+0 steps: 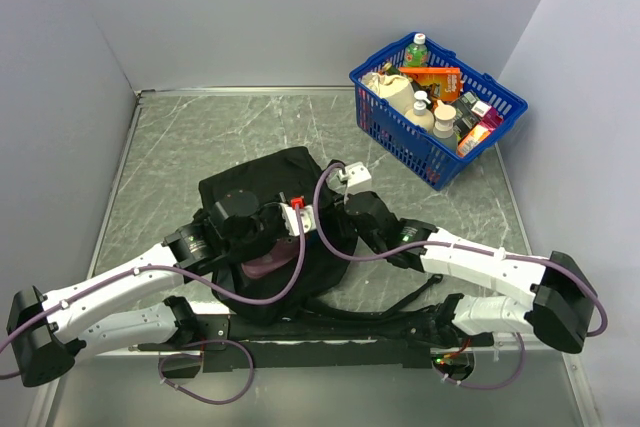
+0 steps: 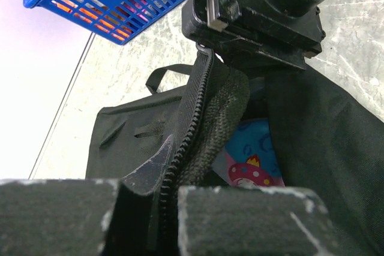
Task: Pack the student bag
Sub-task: Zip the student bag at the center of the board.
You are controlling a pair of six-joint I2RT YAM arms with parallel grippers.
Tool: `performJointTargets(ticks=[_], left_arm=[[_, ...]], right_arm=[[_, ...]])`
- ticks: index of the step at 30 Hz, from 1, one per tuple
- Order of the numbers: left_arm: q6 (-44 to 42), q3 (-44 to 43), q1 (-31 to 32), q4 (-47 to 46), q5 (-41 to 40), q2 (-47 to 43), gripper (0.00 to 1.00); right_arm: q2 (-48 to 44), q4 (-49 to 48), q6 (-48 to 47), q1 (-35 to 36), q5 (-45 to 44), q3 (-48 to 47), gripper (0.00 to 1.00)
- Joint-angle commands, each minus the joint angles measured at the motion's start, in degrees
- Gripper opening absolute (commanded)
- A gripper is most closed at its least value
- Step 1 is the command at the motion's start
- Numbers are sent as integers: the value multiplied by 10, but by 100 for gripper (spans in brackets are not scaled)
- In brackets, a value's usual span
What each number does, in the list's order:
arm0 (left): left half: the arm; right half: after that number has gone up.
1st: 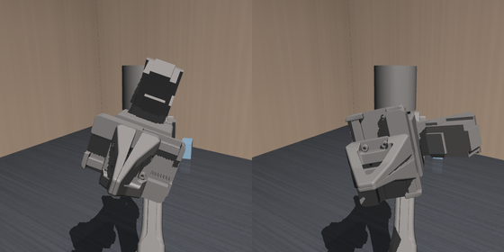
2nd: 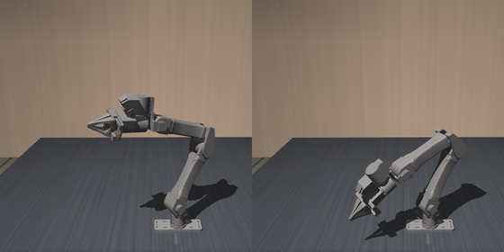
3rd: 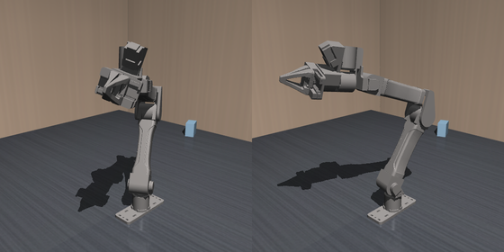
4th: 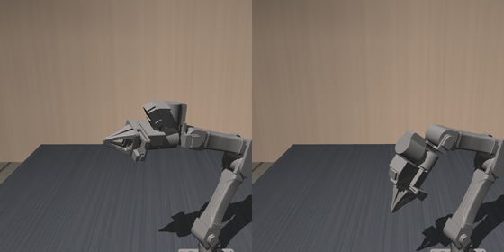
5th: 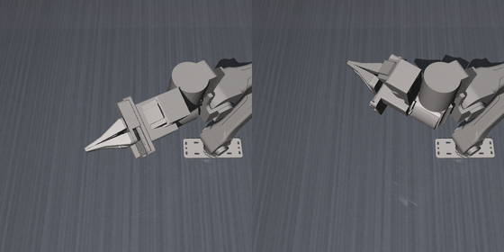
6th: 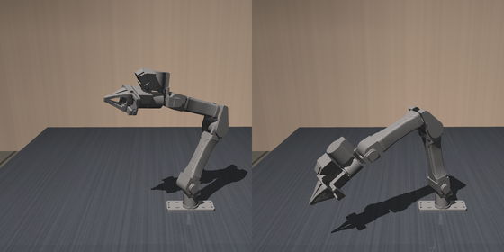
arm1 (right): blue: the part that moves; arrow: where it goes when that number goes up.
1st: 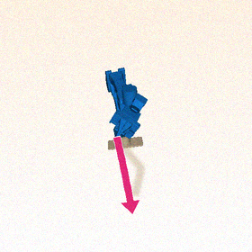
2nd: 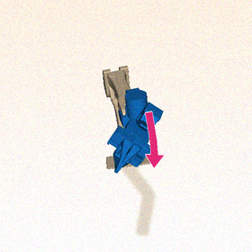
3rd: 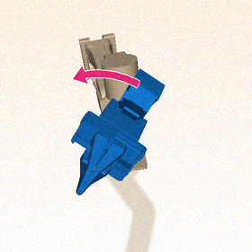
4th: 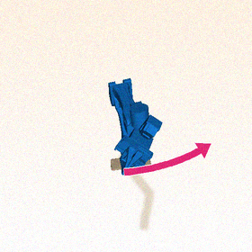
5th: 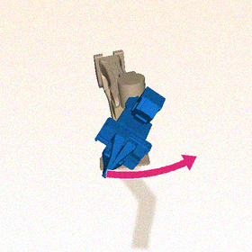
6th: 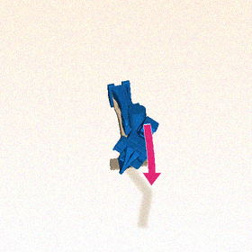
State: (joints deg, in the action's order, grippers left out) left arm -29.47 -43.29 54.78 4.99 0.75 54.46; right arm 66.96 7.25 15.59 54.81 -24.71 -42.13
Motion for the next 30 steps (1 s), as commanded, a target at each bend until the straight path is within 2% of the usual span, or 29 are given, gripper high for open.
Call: performJointTargets(ticks=[1,8,12,15,16,20,21,25,28,30], left_arm=[[11,-2,-6,-40,15,-20,2],[14,-5,-12,-39,19,-21,4],[16,-5,-13,-40,21,-22,4],[19,-6,-13,-41,21,-22,4],[19,-7,-14,-40,22,-22,4],[22,-12,-18,-34,27,-24,3],[22,-13,-19,-33,26,-24,3],[22,-14,-20,-34,28,-24,3],[23,-15,-21,-33,29,-25,3],[22,-15,-21,-35,28,-25,3]], right_arm=[[20,-14,-27,-3,-11,-28,42],[42,-21,-16,-8,-5,-9,33],[43,-19,-14,-12,-12,-10,20],[47,-20,-18,-18,-14,-15,14],[52,-21,-18,-20,-14,-15,14],[69,-21,-9,-23,-7,-16,35],[70,-28,-5,-22,-7,-10,36],[80,-46,-3,-23,-8,-1,36],[86,-43,5,-24,-16,-3,27],[79,-42,10,-24,-18,-3,17]])
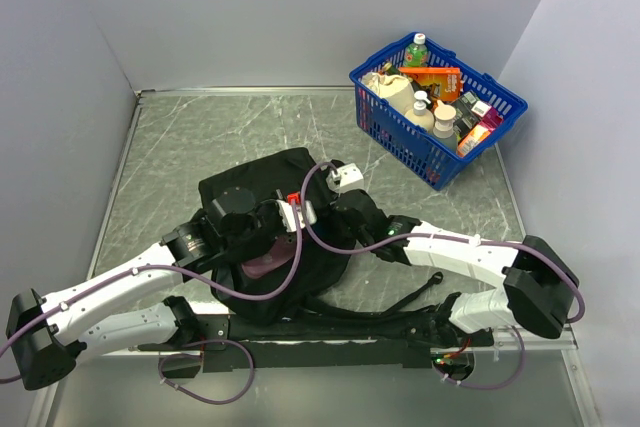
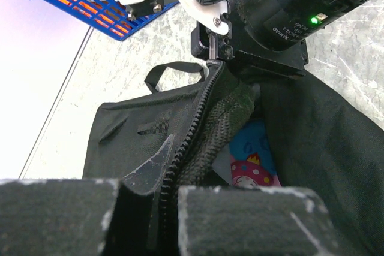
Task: Pack the student bag
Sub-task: Zip the student bag at the center of the board.
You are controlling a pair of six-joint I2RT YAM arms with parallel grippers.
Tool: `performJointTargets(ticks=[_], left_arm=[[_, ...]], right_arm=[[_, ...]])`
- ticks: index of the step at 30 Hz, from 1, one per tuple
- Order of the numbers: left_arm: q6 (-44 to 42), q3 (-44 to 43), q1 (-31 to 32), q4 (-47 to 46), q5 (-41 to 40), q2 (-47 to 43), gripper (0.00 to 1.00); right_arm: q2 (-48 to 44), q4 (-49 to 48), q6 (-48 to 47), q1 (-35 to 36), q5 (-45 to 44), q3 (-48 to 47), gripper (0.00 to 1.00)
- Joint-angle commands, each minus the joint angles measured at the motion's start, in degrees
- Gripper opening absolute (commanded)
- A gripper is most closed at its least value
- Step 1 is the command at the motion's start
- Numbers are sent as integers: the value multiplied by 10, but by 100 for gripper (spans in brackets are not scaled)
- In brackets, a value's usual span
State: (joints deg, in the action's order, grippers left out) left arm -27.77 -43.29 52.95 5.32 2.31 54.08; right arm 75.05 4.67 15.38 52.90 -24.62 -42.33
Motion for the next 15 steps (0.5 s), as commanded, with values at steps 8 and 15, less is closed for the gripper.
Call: performJointTargets(ticks=[8,15], left_arm=[[4,-11,-3,-39,18,-22,6],[-22,-42,-7,54,168,-24,77]], right_arm=[[-83,12,47,-24,28,-12,0],[-122,31,103,-145,239,-23,0]])
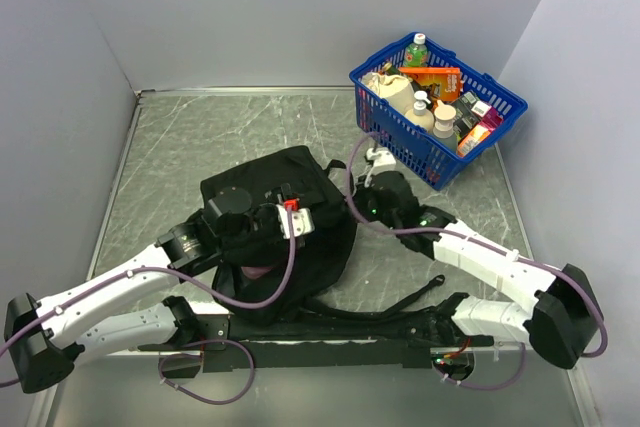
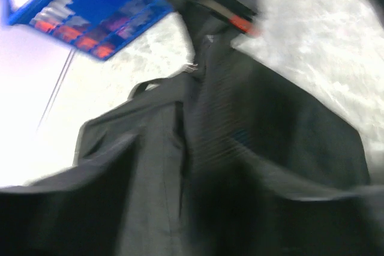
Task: Pack the student bag
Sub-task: Zip the student bag at the center of the board.
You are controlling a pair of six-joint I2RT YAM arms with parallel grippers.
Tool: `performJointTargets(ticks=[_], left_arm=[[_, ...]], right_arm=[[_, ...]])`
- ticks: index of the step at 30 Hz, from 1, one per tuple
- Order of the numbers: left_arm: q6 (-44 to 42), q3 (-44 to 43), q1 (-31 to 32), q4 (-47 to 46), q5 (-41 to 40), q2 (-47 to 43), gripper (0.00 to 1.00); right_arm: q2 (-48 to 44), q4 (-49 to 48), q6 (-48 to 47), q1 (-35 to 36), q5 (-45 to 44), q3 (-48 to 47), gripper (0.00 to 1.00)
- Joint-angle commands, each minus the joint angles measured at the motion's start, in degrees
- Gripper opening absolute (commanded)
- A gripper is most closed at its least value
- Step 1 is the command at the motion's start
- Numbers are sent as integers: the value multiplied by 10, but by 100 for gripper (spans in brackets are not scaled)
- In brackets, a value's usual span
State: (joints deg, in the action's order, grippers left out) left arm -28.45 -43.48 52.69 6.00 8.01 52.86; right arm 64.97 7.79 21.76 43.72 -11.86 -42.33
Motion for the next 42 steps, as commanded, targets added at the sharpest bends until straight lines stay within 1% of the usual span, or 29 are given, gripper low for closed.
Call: performJointTargets(ticks=[1,2,3,6,7,8,9,11,13,14,15,16,17,18,19,20,21,22,23,24,25,27,30,31,32,33,35,38,42], left_arm=[[-21,-47,-5,72,141,-11,83],[-20,-54,-5,82,148,-9,90],[-17,-70,-5,89,153,-2,91],[-13,-120,-7,124,169,14,99],[-12,-136,-7,134,172,22,97],[-13,-151,-7,155,180,28,96],[-21,-188,-6,175,185,43,96],[-59,-229,-7,226,198,59,96],[-80,-292,-11,253,219,88,96],[-82,-317,-21,268,230,101,96],[-80,-365,-31,285,256,129,96],[-71,-386,-42,289,267,142,96],[-65,-408,-74,287,280,165,96],[-51,-408,-94,253,287,174,96],[-14,-400,-114,230,284,182,96],[-13,-373,-148,213,283,191,96],[-26,-357,-159,198,284,210,96],[-73,-339,-165,197,286,221,96],[-98,-306,-166,196,288,232,96],[-127,-296,-167,200,293,254,96],[-181,-288,-167,206,300,267,96],[-212,-285,-167,203,302,309,96],[-297,-347,-164,255,339,387,96],[-323,-367,-164,296,346,408,96],[-349,-407,-161,315,348,447,96],[-381,-424,-160,327,346,464,96],[-411,-462,-159,355,350,499,96],[-441,-479,-151,366,361,514,96],[-468,-470,-139,371,370,521,97]], right_arm=[[-18,5,40,-63,117,-28,0],[-13,13,38,-65,136,-37,0],[-6,19,36,-66,145,-41,0],[2,33,36,-72,185,-50,0],[0,32,36,-73,198,-50,0],[-3,30,36,-74,205,-45,0],[-8,30,39,-75,220,-43,0],[-17,31,42,-75,227,-36,0],[-28,34,42,-76,228,-32,0],[-32,38,41,-76,228,-29,0],[-39,38,41,-76,227,-27,0],[-44,33,41,-76,229,-22,0],[-50,25,41,-77,229,-10,0],[-62,23,43,-76,229,-4,0],[-68,22,43,-76,233,0,0],[-74,21,43,-75,235,10,0],[-84,14,43,-76,235,16,0],[-88,13,46,-76,235,21,0],[-89,13,45,-77,236,26,0],[-89,14,45,-76,239,26,0],[-89,16,47,-77,241,26,0],[-87,14,46,-76,248,25,0],[-87,7,49,-76,249,27,0],[-85,10,48,-76,248,23,0],[-83,13,47,-77,247,22,0],[-82,13,46,-77,245,21,0],[-85,15,44,-77,245,22,0],[-92,11,50,-79,244,27,0],[-92,-1,57,-87,255,33,0]])
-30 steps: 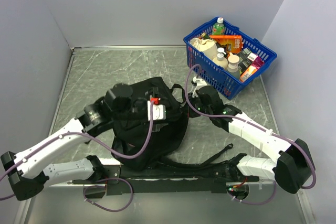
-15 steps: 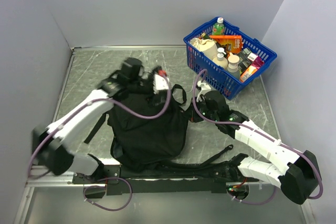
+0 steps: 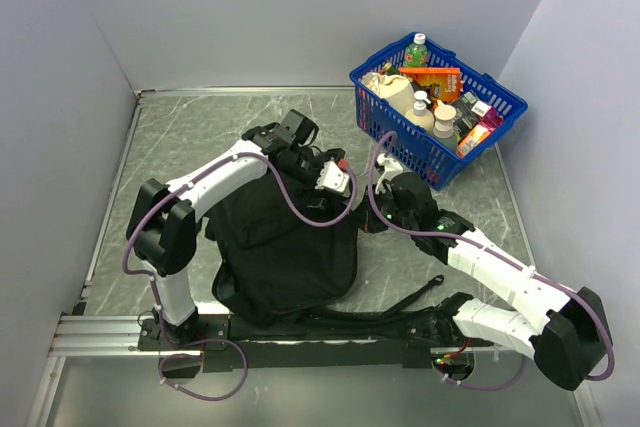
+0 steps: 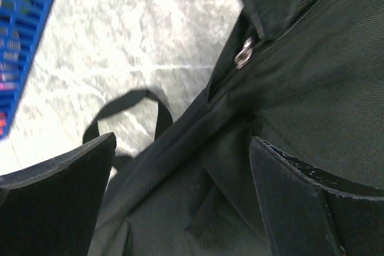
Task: Pack the student bag
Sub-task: Zip the student bag at the center of the board.
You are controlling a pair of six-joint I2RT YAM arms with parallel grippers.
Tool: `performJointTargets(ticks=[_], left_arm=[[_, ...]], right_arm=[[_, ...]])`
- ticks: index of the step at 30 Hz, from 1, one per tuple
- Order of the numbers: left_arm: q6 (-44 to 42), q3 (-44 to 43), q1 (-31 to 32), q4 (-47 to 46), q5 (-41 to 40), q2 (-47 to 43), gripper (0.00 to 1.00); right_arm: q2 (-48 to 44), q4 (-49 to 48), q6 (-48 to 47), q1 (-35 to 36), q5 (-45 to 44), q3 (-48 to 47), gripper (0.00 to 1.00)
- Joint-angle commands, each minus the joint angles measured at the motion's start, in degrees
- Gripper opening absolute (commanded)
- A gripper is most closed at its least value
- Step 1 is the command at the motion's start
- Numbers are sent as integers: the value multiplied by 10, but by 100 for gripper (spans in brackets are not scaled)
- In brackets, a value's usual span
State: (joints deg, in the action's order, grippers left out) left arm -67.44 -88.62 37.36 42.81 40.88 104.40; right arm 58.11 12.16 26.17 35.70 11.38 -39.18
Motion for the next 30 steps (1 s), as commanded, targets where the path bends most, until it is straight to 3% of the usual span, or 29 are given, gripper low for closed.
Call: performJointTargets(ticks=[1,8,16,19,23,24,26,30], left_arm=[[-81,-20,15,10,44,8,99],[-132,-102,47,137,46,69,70],[-120,-88,44,119,17,73,7],[-109,-68,34,91,3,68,7],[-47,-51,16,-28,-42,68,6],[-28,-52,10,-53,-57,70,1],[41,-65,-9,-119,-95,80,1],[78,-142,-60,-117,-130,117,1]], right_arm=[[-23,-44,12,-7,25,2,0],[-24,-53,19,-15,31,9,0],[-28,-45,20,-17,24,13,0],[-36,-20,16,-22,8,4,0],[-40,23,5,-46,-8,-10,0],[-39,29,4,-52,-8,-12,0],[-39,46,2,-68,-11,-13,0],[-25,59,2,-92,-11,-30,0]])
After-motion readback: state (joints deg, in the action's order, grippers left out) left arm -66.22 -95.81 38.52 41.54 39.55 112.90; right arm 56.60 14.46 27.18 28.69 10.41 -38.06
